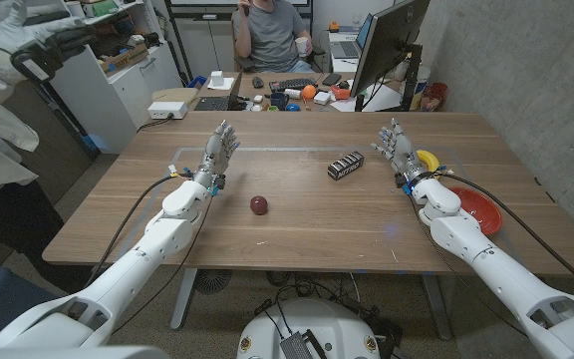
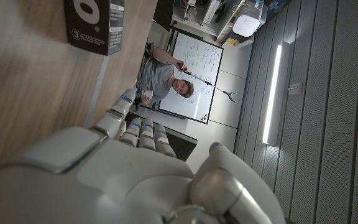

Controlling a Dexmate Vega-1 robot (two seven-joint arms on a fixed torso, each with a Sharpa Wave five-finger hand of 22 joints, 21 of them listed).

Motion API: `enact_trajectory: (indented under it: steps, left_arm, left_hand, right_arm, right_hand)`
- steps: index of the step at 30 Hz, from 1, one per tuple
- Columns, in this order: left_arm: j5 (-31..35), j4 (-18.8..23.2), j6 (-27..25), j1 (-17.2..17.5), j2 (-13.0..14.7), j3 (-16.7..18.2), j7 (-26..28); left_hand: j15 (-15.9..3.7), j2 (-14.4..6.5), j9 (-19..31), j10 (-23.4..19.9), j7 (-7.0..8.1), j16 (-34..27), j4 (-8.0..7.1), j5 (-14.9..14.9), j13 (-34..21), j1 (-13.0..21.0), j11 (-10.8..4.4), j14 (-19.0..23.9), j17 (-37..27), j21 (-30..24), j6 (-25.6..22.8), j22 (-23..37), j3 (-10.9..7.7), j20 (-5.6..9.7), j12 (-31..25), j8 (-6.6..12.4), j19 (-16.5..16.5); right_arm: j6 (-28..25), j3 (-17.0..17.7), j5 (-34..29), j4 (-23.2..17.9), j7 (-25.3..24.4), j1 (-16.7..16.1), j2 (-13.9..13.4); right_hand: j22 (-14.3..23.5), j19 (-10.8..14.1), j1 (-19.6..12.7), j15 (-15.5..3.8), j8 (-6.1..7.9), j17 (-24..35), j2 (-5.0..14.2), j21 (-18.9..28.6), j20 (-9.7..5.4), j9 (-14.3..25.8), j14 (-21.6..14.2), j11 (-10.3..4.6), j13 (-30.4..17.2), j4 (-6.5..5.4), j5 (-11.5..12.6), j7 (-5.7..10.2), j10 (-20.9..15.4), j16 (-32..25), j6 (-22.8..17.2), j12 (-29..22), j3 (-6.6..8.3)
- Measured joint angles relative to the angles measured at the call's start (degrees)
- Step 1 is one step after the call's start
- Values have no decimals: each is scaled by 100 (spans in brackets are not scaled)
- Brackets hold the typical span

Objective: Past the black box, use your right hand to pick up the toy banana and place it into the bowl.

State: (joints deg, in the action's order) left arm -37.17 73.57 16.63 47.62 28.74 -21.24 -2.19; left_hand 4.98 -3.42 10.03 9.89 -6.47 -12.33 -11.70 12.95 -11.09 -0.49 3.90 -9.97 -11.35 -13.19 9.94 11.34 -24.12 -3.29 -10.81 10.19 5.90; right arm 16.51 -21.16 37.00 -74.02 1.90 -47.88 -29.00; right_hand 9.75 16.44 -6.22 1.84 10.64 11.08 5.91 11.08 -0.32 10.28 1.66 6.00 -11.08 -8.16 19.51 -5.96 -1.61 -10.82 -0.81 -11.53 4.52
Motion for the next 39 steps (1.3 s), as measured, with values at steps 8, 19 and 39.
enact_trajectory:
  steps: [8, 19, 39]
  left_arm:
    - [26, -67, 0, -21, -58, 44, -54]
    - [39, -176, -3, -61, -121, 88, -152]
    - [50, -276, 26, -92, -184, 116, -275]
  left_hand:
    - [-1, 0, 0, 0, 1, -1, 0, 0, 0, 0, 0, 1, 0, 0, 0, 0, 0, 0, -22, 22, 0]
    - [-2, 0, -1, -1, 2, -1, 0, 0, 0, 0, -1, 2, 1, 0, -1, -1, 1, 0, -21, 22, -1]
    - [-2, 0, -1, -1, 3, 0, 1, 0, 1, 0, -1, 2, 1, 0, -1, 27, 1, -30, -21, 22, 29]
  right_arm:
    - [-32, 32, -110, 28, 8, 32, 40]
    - [104, 4, -893, -147, -575, 23, -37]
    - [-1546, -490, -4568, -1325, -3052, 25, -728]
  right_hand:
    - [0, 0, -1, 1, 0, 0, 1, 0, 0, 0, -2, 10, 0, 0, -1, 1, -12, -10, 0, 0, 0]
    - [27, 315, -888, 499, 209, -16, 188, 79, 402, 27, -636, 33, 1, 532, -78, 363, -620, -88, -835, -179, 420]
    - [26, 315, -1828, 277, 229, -15, 19, 78, 442, 26, -1039, -244, -25, 1292, -387, 650, -959, -132, -1265, -222, 769]
